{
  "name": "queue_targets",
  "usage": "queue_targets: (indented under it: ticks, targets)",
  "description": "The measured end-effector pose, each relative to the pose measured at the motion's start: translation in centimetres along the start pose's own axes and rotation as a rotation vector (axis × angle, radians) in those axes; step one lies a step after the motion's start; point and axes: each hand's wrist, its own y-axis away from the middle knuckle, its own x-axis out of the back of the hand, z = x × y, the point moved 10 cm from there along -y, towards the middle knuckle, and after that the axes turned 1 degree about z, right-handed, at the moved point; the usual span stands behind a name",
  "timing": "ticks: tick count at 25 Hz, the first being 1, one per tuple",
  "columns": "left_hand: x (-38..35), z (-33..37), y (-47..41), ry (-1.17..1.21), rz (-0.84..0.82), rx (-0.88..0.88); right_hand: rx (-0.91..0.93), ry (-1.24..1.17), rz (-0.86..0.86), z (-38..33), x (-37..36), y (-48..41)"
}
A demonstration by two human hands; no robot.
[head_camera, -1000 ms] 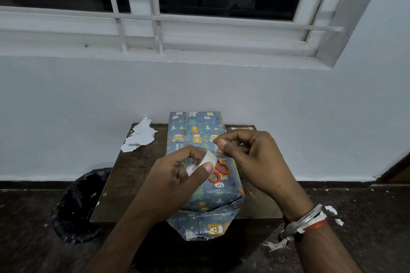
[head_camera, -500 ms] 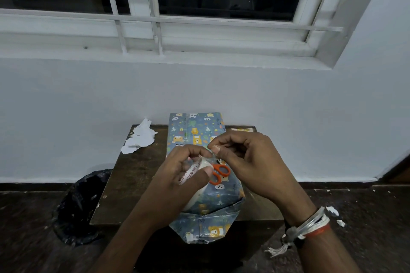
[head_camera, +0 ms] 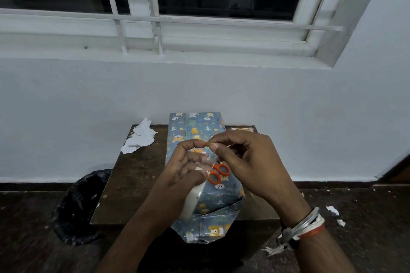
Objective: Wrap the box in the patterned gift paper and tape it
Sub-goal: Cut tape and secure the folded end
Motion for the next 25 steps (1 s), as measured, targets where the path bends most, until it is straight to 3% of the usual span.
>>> queue_targets:
  ticks: [6, 17, 22, 25]
  targets:
    - [-0.3, -0.4, -0.3, 0.143, -0.01, 0.055, 0.086, 0.063, 0.016, -0.7, -0.4, 0.0]
    - [-0.1, -0.3, 0.4, 0.166, 0.031, 0.06, 0.165, 0.231, 0.034, -0.8, -1.1, 0.0]
    - [0.1, -0.4, 0.6, 0.21, 0.028, 0.084, 0.113, 0.135, 0.032, -0.6, -1.0, 0.0]
    - [0.1, -0.3, 0.7, 0.229, 0.008, 0.088, -0.046, -0.003, 0.051, 0.2, -1.1, 0.2]
